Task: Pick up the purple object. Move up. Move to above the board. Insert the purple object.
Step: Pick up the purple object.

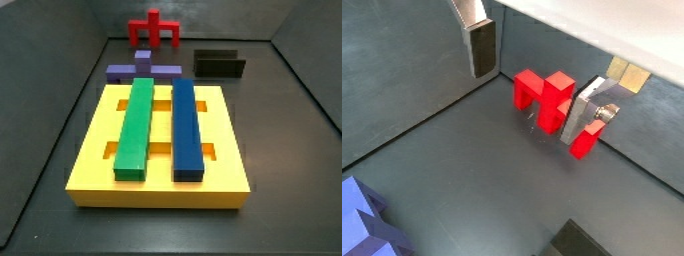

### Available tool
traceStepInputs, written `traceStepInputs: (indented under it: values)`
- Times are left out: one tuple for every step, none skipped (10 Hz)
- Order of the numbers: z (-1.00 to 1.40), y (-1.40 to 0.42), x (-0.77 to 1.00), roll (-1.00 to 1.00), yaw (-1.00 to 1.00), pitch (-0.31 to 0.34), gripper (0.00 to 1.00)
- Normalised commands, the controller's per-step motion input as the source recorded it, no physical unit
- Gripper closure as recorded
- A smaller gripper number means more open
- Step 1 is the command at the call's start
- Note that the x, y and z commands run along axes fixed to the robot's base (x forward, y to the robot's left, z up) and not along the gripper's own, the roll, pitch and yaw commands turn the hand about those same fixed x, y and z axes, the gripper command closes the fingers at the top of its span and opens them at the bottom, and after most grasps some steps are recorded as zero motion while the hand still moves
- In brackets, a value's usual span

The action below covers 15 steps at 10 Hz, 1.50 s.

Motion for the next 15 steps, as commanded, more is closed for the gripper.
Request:
traceStepInputs:
  values:
    - [-0.02, 0.00, 0.00, 0.00, 0.00, 0.000, 0.00]
    - [-0.18, -0.25, 0.00, 0.00, 0.00, -0.057, 0.00]
    - [-0.26, -0.67, -0.06, 0.00, 0.08, -0.164, 0.00]
    - [-0.31, -0.97, -0.03, 0.01, 0.08, -0.146, 0.00]
    - [-0.29, -1.00, -0.07, 0.06, 0.03, -0.091, 0.00]
    - [-0.25, -1.00, -0.09, 0.07, 0.04, -0.079, 0.00]
    - [-0.24, -1.00, -0.06, 0.06, 0.05, -0.073, 0.00]
    - [-0.20, -1.00, -0.06, 0.08, 0.06, -0.053, 0.00]
    - [-0.22, -1.00, -0.09, 0.13, 0.03, -0.023, 0.00]
    - [-0.25, -0.97, -0.07, 0.16, 0.04, -0.007, 0.00]
    - [-0.33, -0.91, -0.07, 0.20, 0.07, -0.004, 0.00]
    - [-0.37, -0.85, -0.08, 0.22, 0.11, 0.000, 0.00]
    - [-0.51, -0.61, -0.04, 0.20, 0.00, 0.000, 0.00]
    - [-0.42, -0.32, -0.24, 0.22, 0.00, 0.000, 0.00]
    - [-0.28, -0.01, -0.30, 0.16, -0.03, 0.000, 0.00]
